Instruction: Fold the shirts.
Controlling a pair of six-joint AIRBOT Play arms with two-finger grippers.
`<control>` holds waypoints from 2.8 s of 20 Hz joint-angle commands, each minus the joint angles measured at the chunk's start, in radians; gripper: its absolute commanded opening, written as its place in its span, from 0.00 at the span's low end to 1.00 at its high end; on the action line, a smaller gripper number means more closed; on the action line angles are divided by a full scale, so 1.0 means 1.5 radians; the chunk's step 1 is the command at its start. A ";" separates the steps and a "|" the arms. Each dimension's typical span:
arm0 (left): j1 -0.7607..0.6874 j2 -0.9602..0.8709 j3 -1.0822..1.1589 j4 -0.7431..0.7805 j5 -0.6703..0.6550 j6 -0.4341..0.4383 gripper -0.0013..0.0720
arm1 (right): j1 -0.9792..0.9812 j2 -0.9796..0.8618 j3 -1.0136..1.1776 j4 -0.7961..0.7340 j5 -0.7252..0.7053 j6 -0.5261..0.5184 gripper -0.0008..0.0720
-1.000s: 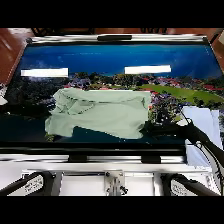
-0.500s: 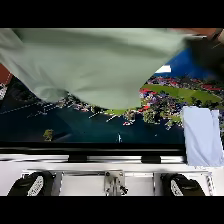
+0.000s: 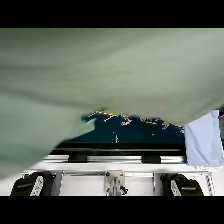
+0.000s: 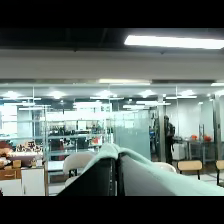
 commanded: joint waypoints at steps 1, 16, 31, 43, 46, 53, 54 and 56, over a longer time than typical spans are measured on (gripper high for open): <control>0.001 -0.007 -0.009 0.047 -0.070 -0.001 0.07 | 0.001 -0.016 0.011 -0.147 0.140 0.107 0.11; -0.022 -0.451 -0.380 -0.183 0.070 0.102 0.07 | 0.001 -0.533 -0.276 -0.018 -0.239 0.180 0.12; -0.128 -0.720 -0.249 -0.234 -0.047 0.006 0.90 | 0.013 -0.649 -0.276 0.055 -0.210 0.162 0.78; 0.152 -0.652 -0.438 -0.028 -0.462 -0.097 0.84 | -0.200 -0.515 -0.280 -0.021 0.308 -0.048 0.79; 0.107 -0.645 -0.528 -0.070 -0.378 -0.073 0.84 | -0.186 -0.518 -0.280 -0.002 0.297 -0.047 0.79; 0.017 -0.648 -0.568 -0.114 -0.258 -0.073 0.84 | -0.184 -0.518 -0.280 0.015 0.287 -0.047 0.79; 0.004 -0.652 -0.568 -0.115 -0.255 -0.076 0.84 | -0.184 -0.518 -0.280 0.015 0.284 -0.047 0.79; -0.021 -0.667 -0.568 -0.115 -0.246 -0.088 0.84 | -0.184 -0.518 -0.280 0.015 0.282 -0.048 0.79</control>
